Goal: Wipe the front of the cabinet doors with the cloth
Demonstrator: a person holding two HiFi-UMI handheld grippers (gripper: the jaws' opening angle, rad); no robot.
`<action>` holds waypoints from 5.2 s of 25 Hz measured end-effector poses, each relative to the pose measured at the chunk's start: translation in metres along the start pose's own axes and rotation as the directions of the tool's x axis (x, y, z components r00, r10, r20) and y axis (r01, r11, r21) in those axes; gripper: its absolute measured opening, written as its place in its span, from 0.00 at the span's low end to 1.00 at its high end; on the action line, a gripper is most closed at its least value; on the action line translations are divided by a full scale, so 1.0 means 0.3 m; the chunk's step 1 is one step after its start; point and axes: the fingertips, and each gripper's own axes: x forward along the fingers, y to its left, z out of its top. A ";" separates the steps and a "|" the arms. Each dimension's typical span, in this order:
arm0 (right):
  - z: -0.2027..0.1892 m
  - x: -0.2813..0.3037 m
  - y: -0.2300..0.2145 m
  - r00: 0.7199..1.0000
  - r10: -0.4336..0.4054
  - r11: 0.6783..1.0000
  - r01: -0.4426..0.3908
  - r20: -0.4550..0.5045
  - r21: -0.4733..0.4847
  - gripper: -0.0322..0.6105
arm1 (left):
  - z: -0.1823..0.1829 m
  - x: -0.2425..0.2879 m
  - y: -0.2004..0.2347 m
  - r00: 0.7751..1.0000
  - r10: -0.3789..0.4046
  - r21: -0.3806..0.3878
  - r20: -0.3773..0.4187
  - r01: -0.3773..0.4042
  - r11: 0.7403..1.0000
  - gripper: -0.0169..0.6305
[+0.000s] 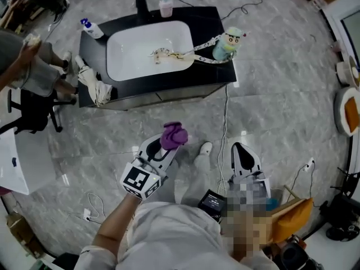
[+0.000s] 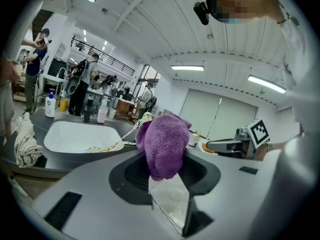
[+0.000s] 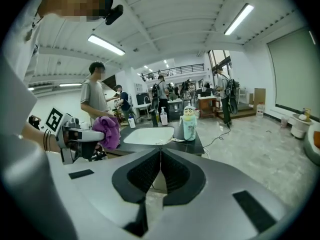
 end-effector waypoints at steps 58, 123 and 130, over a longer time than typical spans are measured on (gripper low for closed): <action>-0.789 0.759 -0.320 0.953 0.270 0.956 -0.282 -0.139 -0.079 0.09 | -0.757 0.998 0.550 0.968 0.221 0.014 -0.116 -0.221 0.975 0.25; -0.988 0.656 -0.616 0.960 0.192 0.981 -0.187 -0.206 0.041 0.09 | -1.038 1.267 0.517 0.919 0.227 0.040 -0.321 -0.227 0.973 0.24; -0.957 0.736 -0.397 0.951 0.227 0.973 -0.229 -0.208 0.011 0.09 | -1.038 1.059 0.687 0.905 0.273 -0.013 -0.326 -0.293 0.956 0.24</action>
